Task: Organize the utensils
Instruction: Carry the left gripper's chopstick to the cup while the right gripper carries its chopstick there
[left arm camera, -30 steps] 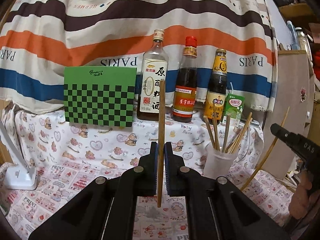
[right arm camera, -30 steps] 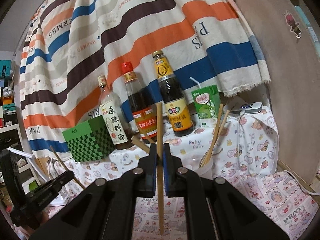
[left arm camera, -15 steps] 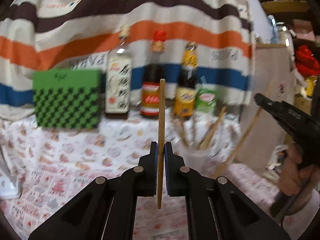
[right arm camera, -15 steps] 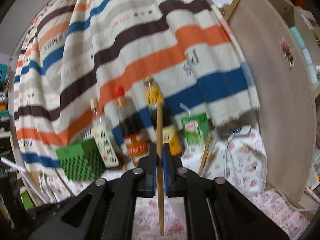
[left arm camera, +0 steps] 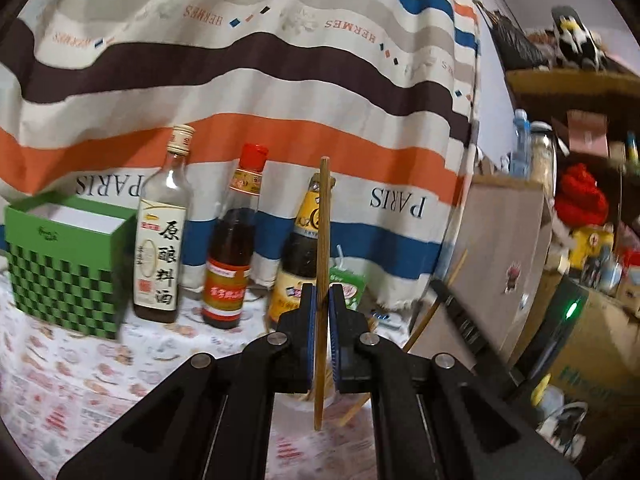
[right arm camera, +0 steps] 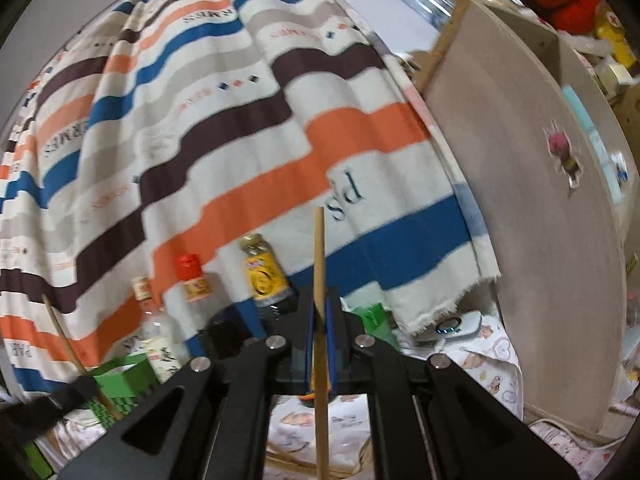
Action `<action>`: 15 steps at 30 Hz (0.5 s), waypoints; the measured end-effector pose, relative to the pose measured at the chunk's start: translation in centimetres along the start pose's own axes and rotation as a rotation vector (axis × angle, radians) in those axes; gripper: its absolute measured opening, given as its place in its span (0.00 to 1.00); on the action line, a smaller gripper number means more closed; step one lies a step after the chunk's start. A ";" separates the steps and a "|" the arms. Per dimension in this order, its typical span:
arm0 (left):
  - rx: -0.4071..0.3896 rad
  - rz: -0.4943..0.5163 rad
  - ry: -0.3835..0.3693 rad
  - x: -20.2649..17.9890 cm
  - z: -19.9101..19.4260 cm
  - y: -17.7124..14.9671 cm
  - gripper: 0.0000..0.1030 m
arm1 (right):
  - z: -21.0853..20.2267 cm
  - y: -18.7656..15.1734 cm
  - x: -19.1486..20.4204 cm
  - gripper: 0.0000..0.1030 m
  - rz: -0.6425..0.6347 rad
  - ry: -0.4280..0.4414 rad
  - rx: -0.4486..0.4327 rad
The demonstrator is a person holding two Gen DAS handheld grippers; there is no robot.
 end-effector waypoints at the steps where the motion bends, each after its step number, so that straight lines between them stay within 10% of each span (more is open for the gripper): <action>1: -0.004 -0.016 0.001 0.1 0.5 0.0 0.05 | 0.5 -0.7 -0.6 0.05 0.015 -0.015 0.021; 15: -0.024 -0.021 0.044 0.2 7.9 -1.0 0.05 | 5.8 -1.6 -2.2 0.05 0.096 -0.030 0.061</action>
Point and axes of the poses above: each gripper's, at about its wrist camera, not at the fingertips, and z roughly the way its jaws point, x to its left, y to its top, the point moved 4 cm from there along z, roughly the way its jaws point, and after that the axes turned 9 degrees about -x, right-handed, at the moved point
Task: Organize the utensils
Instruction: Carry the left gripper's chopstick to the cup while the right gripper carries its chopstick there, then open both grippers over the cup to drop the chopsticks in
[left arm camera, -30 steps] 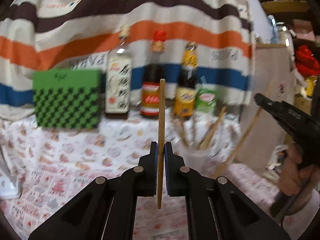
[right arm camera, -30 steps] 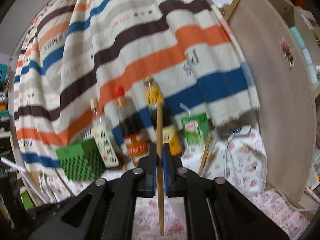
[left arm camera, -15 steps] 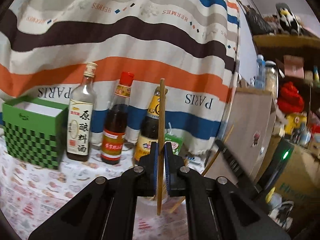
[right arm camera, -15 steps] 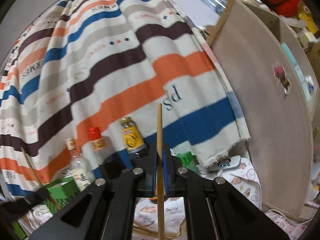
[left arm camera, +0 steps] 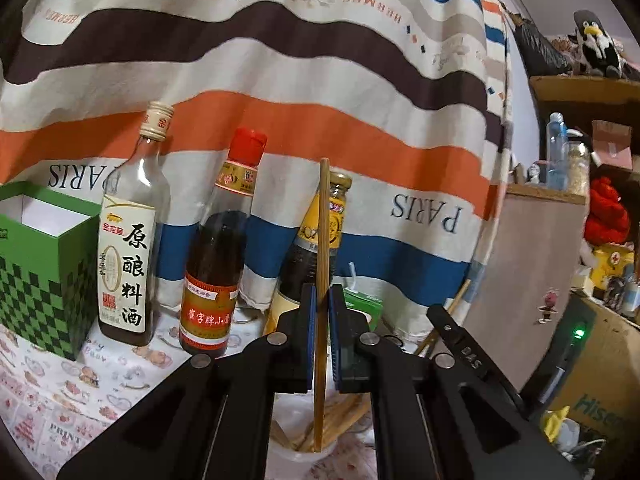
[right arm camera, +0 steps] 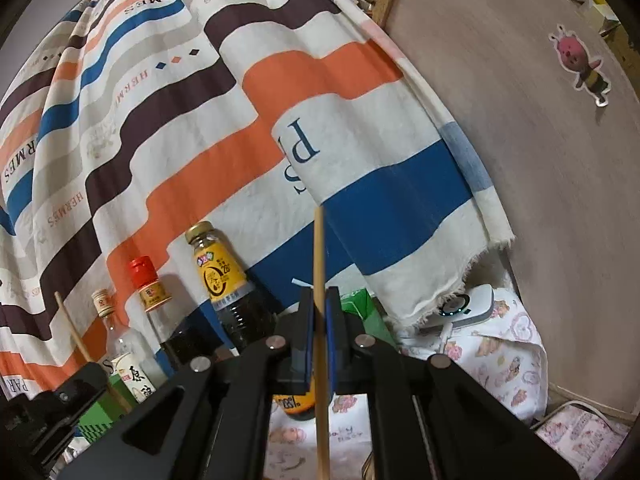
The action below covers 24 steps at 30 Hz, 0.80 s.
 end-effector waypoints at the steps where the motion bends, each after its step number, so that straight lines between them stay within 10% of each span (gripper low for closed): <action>1: 0.004 -0.008 -0.002 0.2 0.4 -0.3 0.05 | 0.3 -0.4 -0.2 0.05 -0.001 -0.006 0.008; 13: 0.057 -0.005 0.094 2.4 3.7 -4.3 0.05 | 2.3 -2.2 -0.7 0.05 -0.018 -0.003 0.080; 24: 0.187 0.054 0.091 1.4 4.9 -6.3 0.05 | 7.2 -6.9 0.3 0.06 -0.163 0.081 0.542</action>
Point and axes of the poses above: each gripper's, at about its wrist camera, not at the fingertips, and z roughly the way its jaws point, x to its left, y to its top, the point moved 4 cm from there along z, roughly the way its jaws point, and after that the axes turned 9 degrees about -x, right-handed, at the moved point
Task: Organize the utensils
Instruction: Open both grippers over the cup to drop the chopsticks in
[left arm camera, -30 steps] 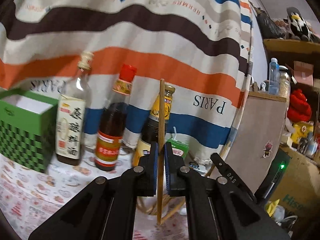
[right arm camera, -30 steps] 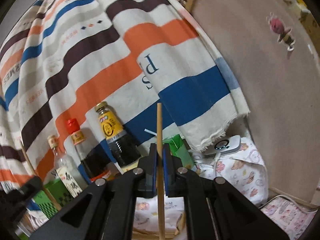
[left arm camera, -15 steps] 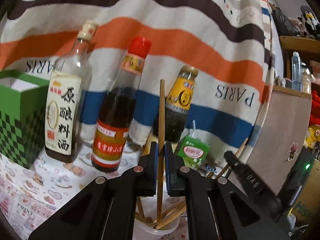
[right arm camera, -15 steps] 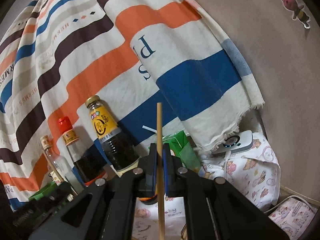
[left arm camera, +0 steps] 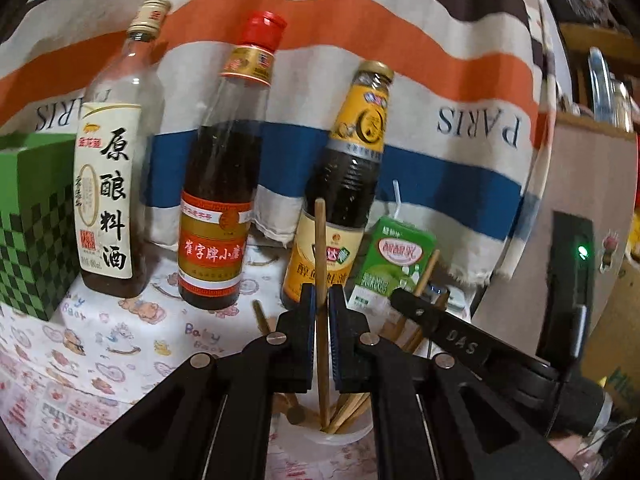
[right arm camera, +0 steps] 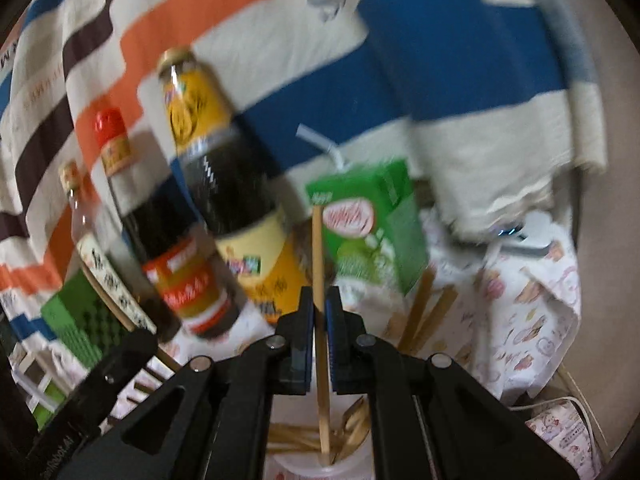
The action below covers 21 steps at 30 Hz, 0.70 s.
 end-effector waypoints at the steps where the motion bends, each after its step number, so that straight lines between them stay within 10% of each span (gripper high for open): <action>1: 0.022 0.014 0.003 -0.1 0.3 -0.1 0.05 | 0.3 -0.2 0.0 0.06 -0.001 0.004 0.024; 12: 0.066 0.031 -0.024 0.4 -0.4 0.2 0.18 | 1.1 -0.7 -0.5 0.07 -0.012 -0.004 0.094; 21: -0.023 0.069 -0.034 1.1 -4.1 2.4 0.43 | -1.0 0.9 0.6 0.51 -0.031 0.024 0.029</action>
Point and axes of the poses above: each gripper's, at about its wrist camera, not at the fingertips, and z roughly the way its jaws point, x to its left, y to its top, the point moved 4 cm from there along z, roughly the way its jaws point, and after that the axes turned 9 degrees about -x, right-handed, at the moved point
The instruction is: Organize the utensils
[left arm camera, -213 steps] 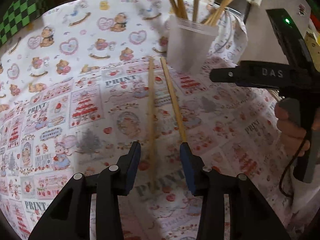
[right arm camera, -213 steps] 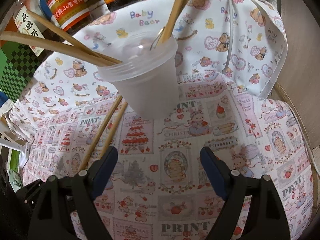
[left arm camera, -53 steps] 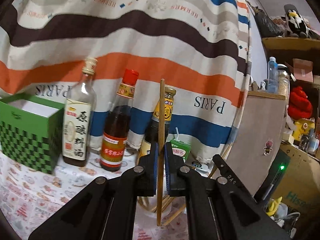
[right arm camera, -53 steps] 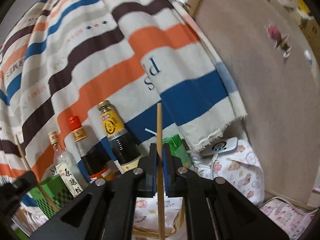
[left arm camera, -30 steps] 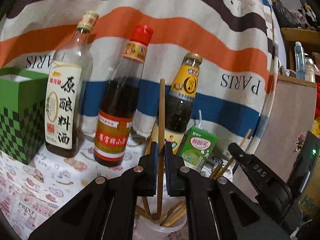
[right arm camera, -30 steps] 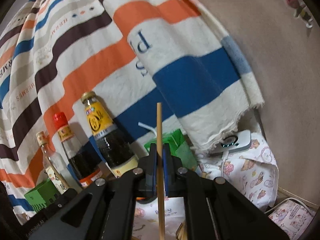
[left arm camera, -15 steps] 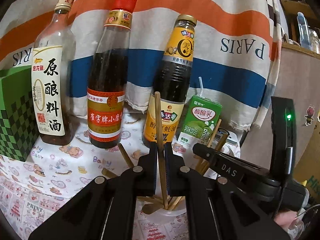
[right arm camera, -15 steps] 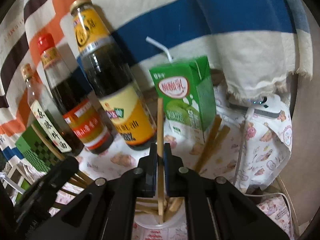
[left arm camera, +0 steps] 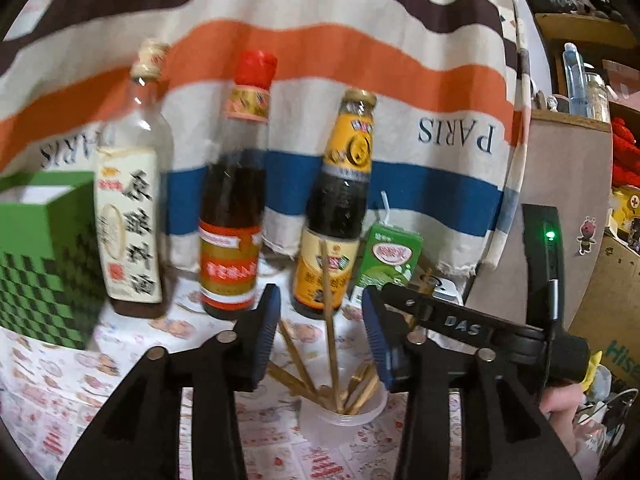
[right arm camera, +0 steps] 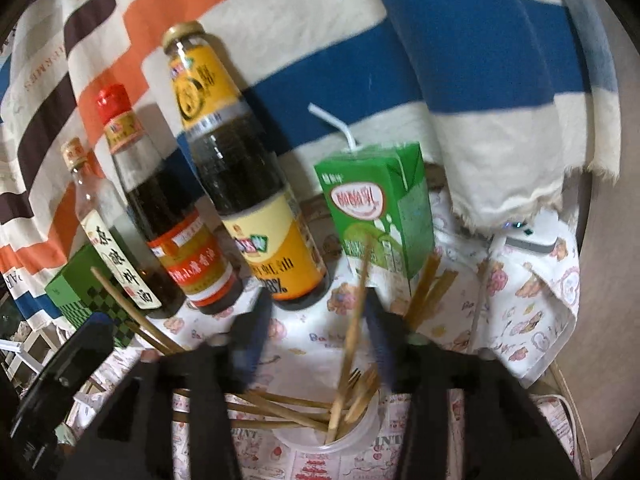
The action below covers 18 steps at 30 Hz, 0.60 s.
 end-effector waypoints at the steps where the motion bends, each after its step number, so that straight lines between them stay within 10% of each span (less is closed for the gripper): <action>1: -0.009 0.000 0.006 0.3 -0.4 0.3 0.46 | -0.3 0.2 0.1 0.53 0.000 0.007 -0.007; 8: -0.082 0.036 0.093 2.3 -3.3 1.7 0.72 | -2.8 1.4 1.4 0.83 -0.024 0.020 -0.085; 18: -0.107 0.135 0.192 6.8 -6.9 0.9 0.99 | -6.3 2.1 5.0 1.00 -0.199 -0.013 -0.248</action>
Point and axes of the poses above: each gripper's, at about its wrist camera, not at the fingertips, and z roughly the way its jaws point, x to its left, y to its top, the point moved 4 cm from there along z, roughly the way its jaws point, and after that the axes turned 9 degrees about -x, right-handed, at the moved point
